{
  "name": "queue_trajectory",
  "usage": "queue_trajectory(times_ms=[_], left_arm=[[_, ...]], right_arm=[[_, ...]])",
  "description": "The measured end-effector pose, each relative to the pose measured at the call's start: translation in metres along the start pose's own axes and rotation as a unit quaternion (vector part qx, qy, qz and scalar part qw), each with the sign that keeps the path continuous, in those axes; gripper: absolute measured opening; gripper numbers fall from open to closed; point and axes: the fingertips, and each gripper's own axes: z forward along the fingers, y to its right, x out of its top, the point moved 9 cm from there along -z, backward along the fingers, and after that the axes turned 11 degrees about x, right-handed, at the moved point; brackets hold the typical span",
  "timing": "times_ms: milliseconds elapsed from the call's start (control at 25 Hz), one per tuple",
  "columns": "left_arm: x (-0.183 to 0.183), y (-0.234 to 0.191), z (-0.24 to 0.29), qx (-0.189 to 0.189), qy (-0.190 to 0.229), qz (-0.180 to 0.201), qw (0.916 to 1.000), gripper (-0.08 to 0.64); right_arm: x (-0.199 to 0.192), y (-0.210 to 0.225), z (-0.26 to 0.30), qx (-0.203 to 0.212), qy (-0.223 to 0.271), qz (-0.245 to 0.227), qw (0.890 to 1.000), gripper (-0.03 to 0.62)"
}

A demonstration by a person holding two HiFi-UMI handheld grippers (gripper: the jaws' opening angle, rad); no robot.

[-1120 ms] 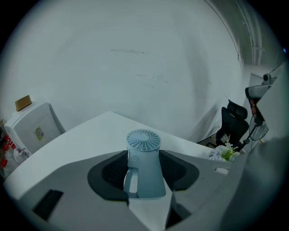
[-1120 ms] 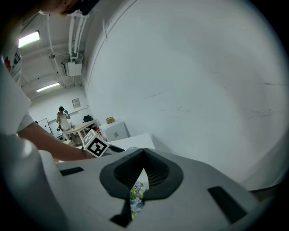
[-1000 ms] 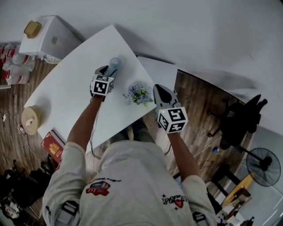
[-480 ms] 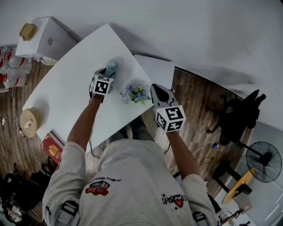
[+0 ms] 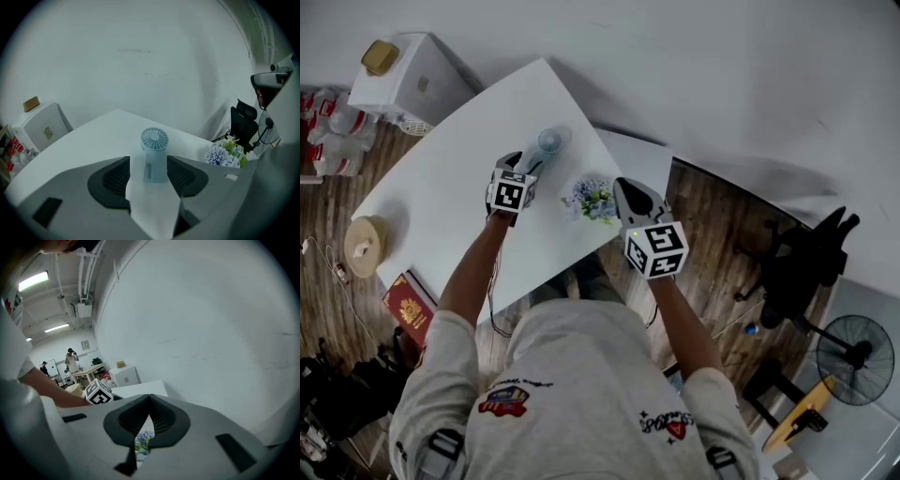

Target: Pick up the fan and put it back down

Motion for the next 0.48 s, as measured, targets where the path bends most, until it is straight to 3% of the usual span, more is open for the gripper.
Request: queue_trajectory(times_ms=[280,480], left_arm=[[-0.01,-0.042,-0.072,0.035,0.039,-0.062,0.9967,0.218],[-0.031,-0.073,-0.147,0.08,0.093,-0.09,0.9883,0.081]], right_arm=[[0.031,-0.038,0.019,0.054,0.01,-0.057,0.997,-0.009],[0.052,-0.082,0.037,0.101,0.019,-0.106,0.989,-0.009]])
